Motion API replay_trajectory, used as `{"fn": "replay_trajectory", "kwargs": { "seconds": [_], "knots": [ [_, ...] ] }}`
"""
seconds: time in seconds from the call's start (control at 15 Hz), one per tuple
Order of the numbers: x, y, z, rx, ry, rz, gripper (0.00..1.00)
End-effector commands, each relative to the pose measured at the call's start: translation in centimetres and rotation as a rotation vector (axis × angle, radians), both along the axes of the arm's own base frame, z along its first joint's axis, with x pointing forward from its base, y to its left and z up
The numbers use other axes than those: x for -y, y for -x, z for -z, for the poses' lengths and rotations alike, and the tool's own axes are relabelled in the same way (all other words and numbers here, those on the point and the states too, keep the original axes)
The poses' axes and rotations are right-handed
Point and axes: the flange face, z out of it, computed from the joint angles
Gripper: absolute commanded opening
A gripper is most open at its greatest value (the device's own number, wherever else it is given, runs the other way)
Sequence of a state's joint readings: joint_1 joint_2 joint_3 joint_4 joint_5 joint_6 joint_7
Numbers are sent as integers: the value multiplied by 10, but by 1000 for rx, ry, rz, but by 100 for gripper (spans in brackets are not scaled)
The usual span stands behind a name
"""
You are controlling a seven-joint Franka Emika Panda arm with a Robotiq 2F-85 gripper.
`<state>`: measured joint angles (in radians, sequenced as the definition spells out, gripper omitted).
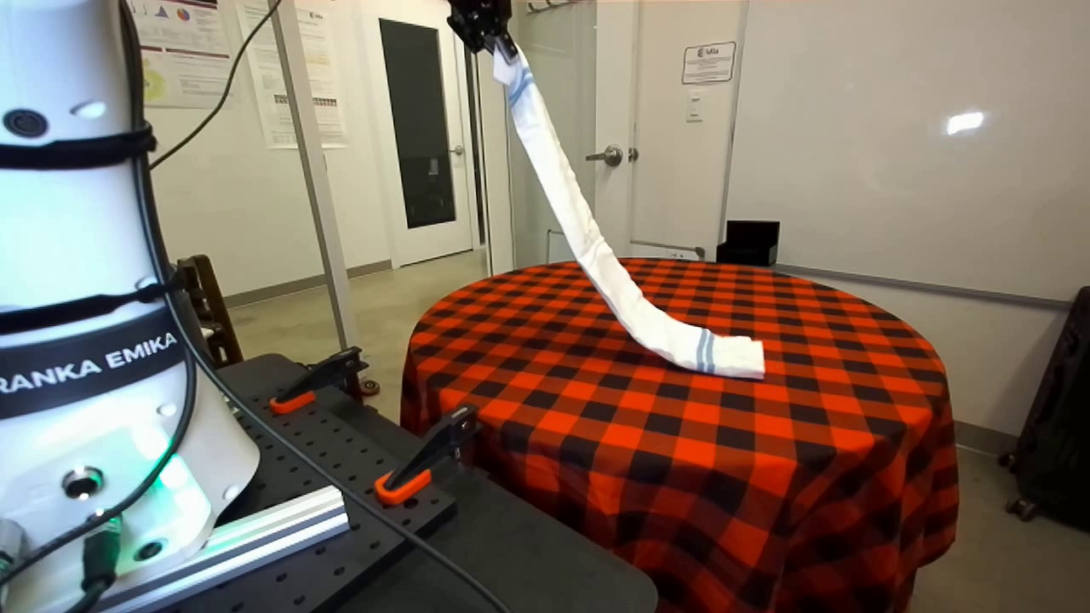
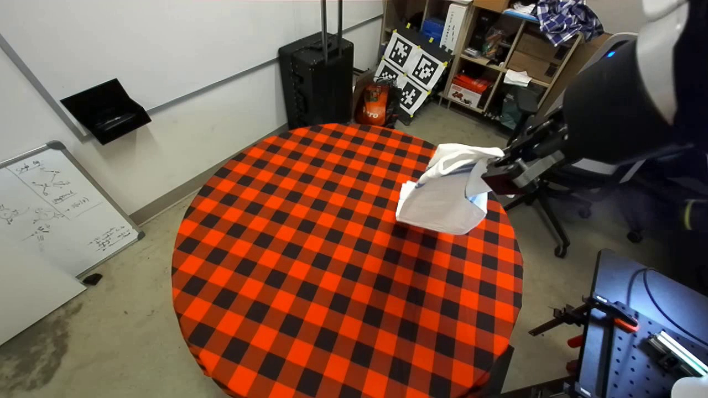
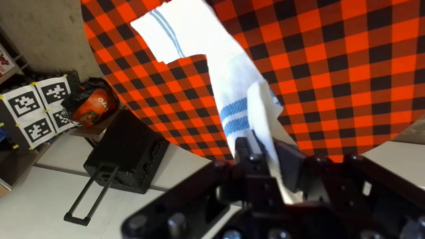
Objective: Fold the towel three times over
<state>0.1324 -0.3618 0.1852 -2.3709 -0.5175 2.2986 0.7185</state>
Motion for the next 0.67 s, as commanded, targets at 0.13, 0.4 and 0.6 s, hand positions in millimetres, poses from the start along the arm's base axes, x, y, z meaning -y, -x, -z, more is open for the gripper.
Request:
{"fn": "replay_trajectory", "kwargs": {
  "seconds": [0.13, 0.4, 0.6],
  "knots": [
    [1, 17, -39, 74, -5, -8, 2],
    [22, 7, -46, 104, -5, 54, 2],
    [39, 4, -48, 147, 34, 93, 2]
  ]
}}
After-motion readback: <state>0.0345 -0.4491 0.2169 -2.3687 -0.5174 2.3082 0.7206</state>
